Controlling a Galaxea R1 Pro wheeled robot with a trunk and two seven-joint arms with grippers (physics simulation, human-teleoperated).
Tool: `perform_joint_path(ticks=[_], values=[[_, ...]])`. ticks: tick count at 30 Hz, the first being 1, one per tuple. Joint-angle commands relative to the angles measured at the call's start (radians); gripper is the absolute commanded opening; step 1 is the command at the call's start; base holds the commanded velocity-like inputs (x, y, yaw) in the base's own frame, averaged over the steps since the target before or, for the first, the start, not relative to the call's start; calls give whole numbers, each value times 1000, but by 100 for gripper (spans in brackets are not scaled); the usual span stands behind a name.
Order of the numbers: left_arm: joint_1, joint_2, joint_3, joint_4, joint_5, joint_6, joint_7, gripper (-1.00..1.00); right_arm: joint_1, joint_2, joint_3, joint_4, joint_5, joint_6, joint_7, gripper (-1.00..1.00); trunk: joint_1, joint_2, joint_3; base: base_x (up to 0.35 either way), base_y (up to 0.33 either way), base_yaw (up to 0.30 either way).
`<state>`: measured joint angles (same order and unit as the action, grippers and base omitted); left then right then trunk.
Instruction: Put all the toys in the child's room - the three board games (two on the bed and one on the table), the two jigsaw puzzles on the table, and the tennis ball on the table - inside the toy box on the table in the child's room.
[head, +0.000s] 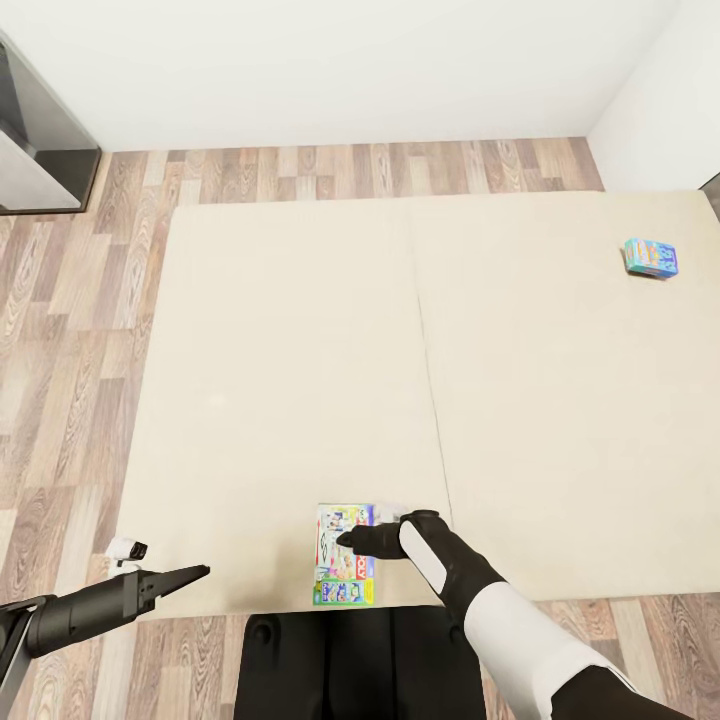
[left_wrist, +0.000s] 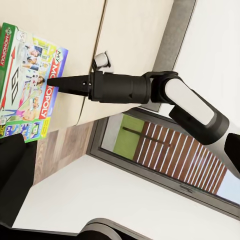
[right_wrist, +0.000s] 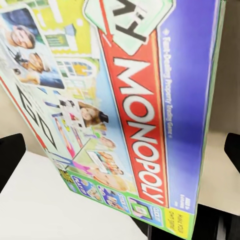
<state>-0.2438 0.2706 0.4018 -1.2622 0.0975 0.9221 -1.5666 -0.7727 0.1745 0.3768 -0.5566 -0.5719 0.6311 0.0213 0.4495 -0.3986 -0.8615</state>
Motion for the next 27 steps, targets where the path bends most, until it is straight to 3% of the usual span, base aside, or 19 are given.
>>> perform_joint_path(ticks=[1, 27], values=[[0, 0, 0, 0, -1, 11, -4, 100, 0, 0, 1, 0, 4, 3, 2, 100, 1, -1, -1, 0, 0, 0], [0, -1, 0, 0, -2, 11, -4, 100, 0, 0, 4, 0, 9, -1, 2, 100, 1, -1, -1, 0, 27, 0]])
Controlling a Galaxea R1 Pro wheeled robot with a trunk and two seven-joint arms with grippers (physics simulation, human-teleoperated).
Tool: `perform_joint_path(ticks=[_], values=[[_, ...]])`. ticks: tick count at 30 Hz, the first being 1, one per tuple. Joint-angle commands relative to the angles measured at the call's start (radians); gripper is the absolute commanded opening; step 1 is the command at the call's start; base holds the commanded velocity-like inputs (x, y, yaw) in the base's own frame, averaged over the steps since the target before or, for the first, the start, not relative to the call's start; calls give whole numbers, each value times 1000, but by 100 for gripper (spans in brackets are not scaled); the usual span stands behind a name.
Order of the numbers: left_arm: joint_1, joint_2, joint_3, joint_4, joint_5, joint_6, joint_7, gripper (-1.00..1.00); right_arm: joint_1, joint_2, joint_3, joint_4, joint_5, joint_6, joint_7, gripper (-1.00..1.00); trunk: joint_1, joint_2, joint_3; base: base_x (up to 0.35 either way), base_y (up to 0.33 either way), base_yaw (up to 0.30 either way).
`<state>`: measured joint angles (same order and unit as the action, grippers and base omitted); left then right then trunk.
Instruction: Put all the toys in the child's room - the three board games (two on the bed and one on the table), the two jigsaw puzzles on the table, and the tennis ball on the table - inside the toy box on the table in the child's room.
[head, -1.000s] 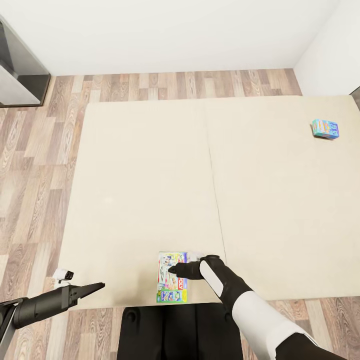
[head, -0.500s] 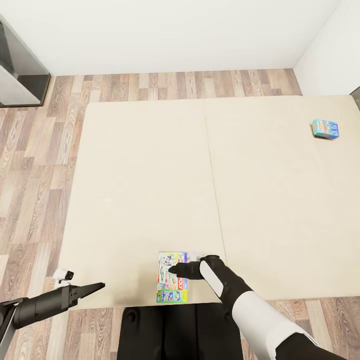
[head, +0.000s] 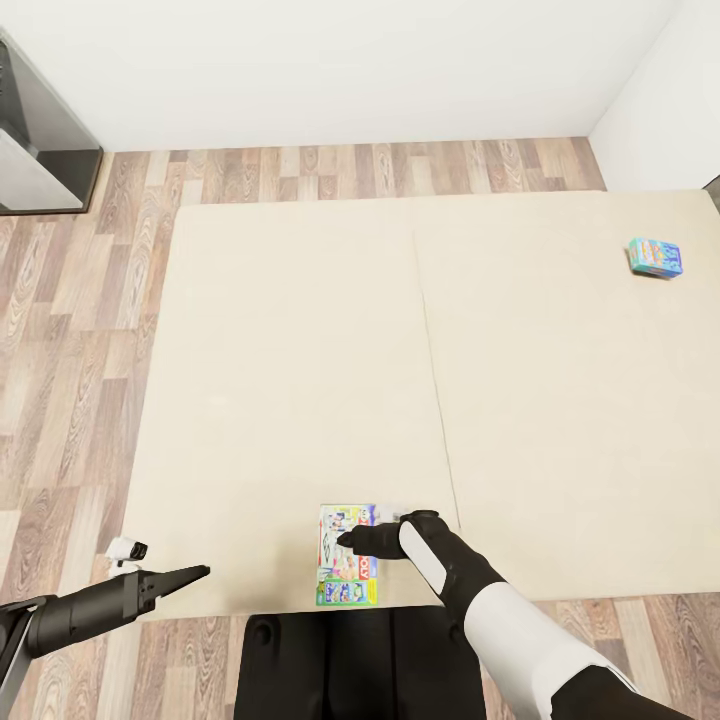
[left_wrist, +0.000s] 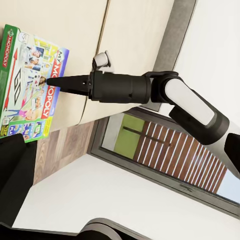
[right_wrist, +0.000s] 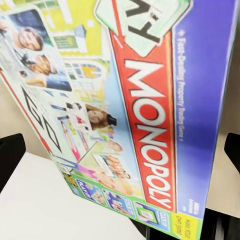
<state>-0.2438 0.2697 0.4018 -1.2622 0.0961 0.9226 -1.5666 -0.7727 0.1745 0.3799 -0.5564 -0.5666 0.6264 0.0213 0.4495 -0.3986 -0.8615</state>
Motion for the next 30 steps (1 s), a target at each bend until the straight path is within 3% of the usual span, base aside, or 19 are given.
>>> perform_joint_path(ticks=[1, 30], values=[[0, 0, 0, 0, -1, 11, -4, 100, 0, 0, 0, 0, 4, 4, 2, 100, 1, -1, -1, 0, 3, 0], [0, 0, 0, 0, 0, 10, -4, 100, 0, 0, 1, 0, 2, 4, 2, 100, 1, -1, -1, 0, 32, 0]])
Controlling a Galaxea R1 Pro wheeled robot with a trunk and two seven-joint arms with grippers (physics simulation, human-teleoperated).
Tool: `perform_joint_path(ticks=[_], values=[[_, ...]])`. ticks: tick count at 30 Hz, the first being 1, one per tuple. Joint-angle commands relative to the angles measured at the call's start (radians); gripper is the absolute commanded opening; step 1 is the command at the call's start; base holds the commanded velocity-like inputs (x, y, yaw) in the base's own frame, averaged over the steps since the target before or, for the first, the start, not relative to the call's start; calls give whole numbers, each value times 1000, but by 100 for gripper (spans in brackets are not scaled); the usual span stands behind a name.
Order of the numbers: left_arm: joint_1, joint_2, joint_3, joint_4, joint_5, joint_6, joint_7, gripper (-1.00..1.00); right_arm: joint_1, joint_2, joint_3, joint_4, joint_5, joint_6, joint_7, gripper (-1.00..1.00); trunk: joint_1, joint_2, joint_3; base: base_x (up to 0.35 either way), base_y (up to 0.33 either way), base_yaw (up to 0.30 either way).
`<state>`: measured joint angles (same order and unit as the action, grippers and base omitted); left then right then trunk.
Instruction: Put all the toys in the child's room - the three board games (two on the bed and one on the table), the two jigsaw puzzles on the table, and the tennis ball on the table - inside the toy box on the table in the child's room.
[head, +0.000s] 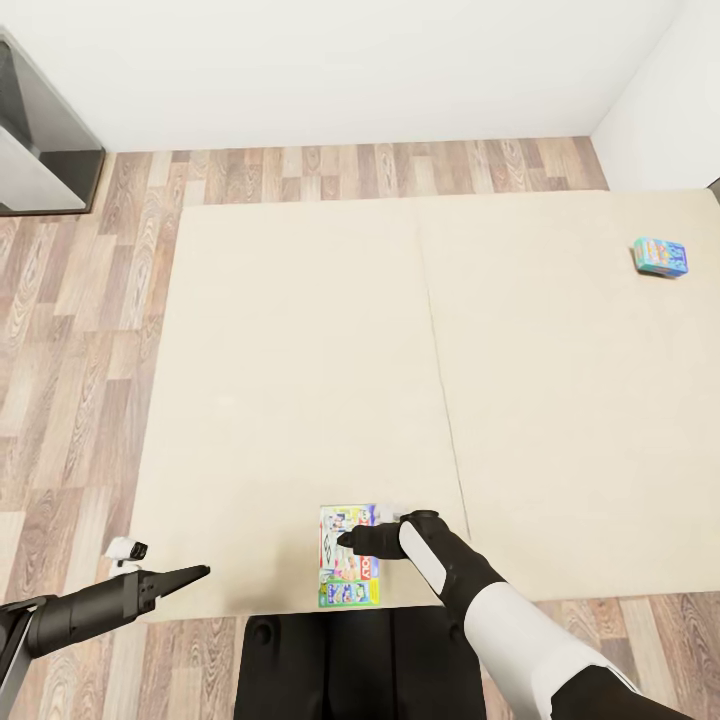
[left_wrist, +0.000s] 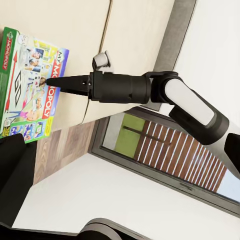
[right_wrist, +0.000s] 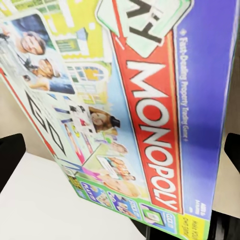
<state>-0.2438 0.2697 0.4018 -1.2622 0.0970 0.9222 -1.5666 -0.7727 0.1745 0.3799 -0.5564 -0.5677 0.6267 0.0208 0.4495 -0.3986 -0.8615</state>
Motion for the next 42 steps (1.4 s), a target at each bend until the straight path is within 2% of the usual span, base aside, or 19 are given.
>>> perform_joint_path(ticks=[1, 42], values=[[0, 0, 0, 0, -1, 11, -4, 100, 0, 0, 1, 0, 3, 4, 2, 100, 1, -1, -1, 0, 14, 0], [0, 0, 0, 0, -2, 12, -4, 100, 0, 0, 1, 0, -3, 5, 2, 100, 1, -1, -1, -1, 58, 0]])
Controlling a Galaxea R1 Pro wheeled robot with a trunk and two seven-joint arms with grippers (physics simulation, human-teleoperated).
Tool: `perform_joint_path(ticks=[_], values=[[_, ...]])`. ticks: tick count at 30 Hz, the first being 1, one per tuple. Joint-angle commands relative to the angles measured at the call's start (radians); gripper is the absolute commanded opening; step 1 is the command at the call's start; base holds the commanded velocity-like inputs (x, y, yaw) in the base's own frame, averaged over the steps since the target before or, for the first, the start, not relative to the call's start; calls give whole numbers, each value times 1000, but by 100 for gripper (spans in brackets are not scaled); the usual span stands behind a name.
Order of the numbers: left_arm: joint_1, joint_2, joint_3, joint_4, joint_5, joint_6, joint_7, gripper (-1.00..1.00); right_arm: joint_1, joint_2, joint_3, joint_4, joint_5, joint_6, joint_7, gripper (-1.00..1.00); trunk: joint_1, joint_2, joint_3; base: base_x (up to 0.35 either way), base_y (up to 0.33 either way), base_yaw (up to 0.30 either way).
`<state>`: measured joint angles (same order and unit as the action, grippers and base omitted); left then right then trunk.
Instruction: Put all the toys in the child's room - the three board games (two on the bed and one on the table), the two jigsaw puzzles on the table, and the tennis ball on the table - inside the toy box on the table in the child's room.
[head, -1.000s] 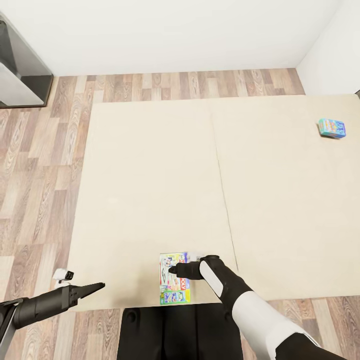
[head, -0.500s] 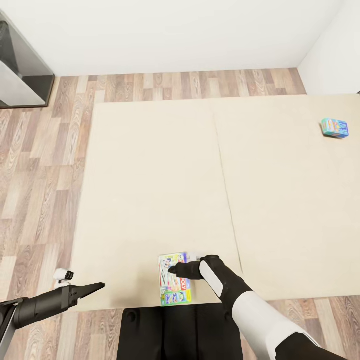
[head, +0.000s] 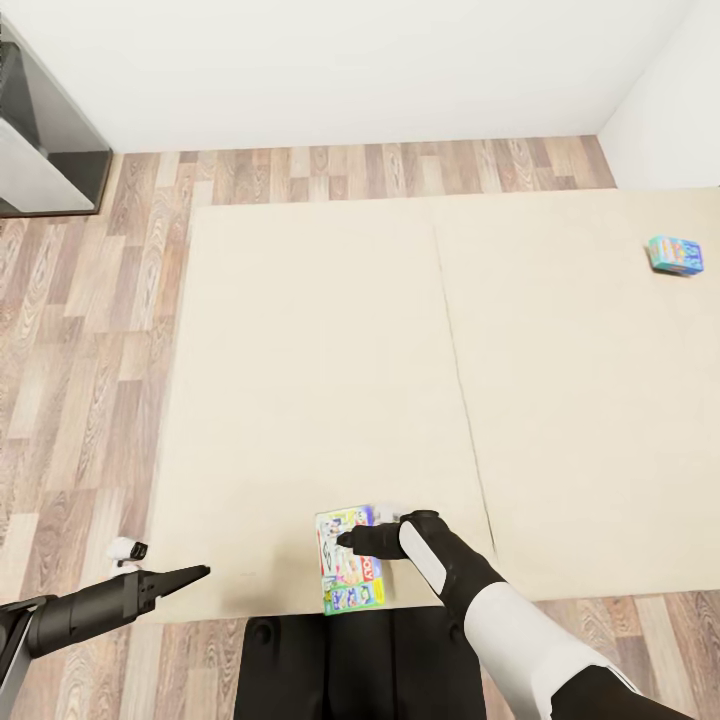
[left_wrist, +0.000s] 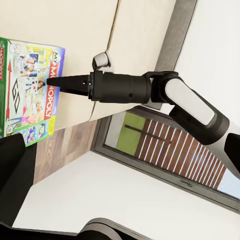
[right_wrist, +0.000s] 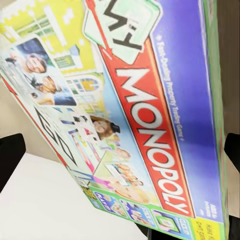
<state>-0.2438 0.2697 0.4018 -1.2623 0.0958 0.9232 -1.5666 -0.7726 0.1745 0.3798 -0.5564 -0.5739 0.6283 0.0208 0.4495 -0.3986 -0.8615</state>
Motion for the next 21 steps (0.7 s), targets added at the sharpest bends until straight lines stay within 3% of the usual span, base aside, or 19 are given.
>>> perform_joint_path(ticks=[1, 21], values=[[0, 0, 0, 0, -1, 10, -4, 100, 0, 0, 1, 0, 3, 4, 2, 100, 1, -1, -1, -5, 60, 0], [0, 0, 0, 0, -1, 11, -4, 100, 0, 0, 1, 0, 2, 3, 2, 100, 1, -1, -1, -15, 56, 0]])
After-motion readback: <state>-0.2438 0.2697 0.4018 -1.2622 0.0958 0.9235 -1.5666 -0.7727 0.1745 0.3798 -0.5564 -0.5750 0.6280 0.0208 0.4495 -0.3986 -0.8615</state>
